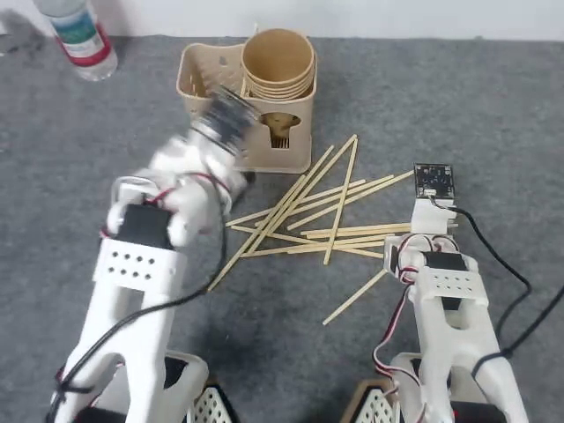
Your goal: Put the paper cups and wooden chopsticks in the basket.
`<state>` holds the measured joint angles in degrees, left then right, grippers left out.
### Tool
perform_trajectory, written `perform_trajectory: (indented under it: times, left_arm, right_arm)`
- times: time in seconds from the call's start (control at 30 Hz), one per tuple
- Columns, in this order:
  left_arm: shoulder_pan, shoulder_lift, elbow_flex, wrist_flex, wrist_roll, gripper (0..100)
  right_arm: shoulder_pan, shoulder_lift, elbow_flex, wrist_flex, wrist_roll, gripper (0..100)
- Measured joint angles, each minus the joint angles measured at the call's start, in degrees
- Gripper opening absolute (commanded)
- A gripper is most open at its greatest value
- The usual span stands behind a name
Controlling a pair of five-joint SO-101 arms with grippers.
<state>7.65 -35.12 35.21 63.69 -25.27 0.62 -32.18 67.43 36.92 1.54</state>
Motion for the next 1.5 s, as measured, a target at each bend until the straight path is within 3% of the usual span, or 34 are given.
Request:
perform_trajectory:
  times: [0.33,0.77,1.17,1.3,1.5]
  left_arm:
    - [0.6,-0.4,8.9,3.5,-7.9,22]
    - [-4.7,0.4,25.7,-7.6,-11.1,22]
    - [-5.0,23.2,18.5,-7.6,-9.7,19]
    - [-4.9,27.6,14.2,-6.6,-9.8,14]
    - [-3.6,31.5,11.3,-6.1,-9.7,13]
  right_arm:
    - [-0.2,0.0,0.0,0.0,0.0,14.0]
    - [0.0,0.0,0.0,0.0,0.0,14.0]
    - [-0.1,0.0,0.0,0.0,0.0,14.0]
    - [0.0,0.0,0.0,0.0,0.0,14.0]
    - [-0.1,0.0,0.0,0.0,0.0,14.0]
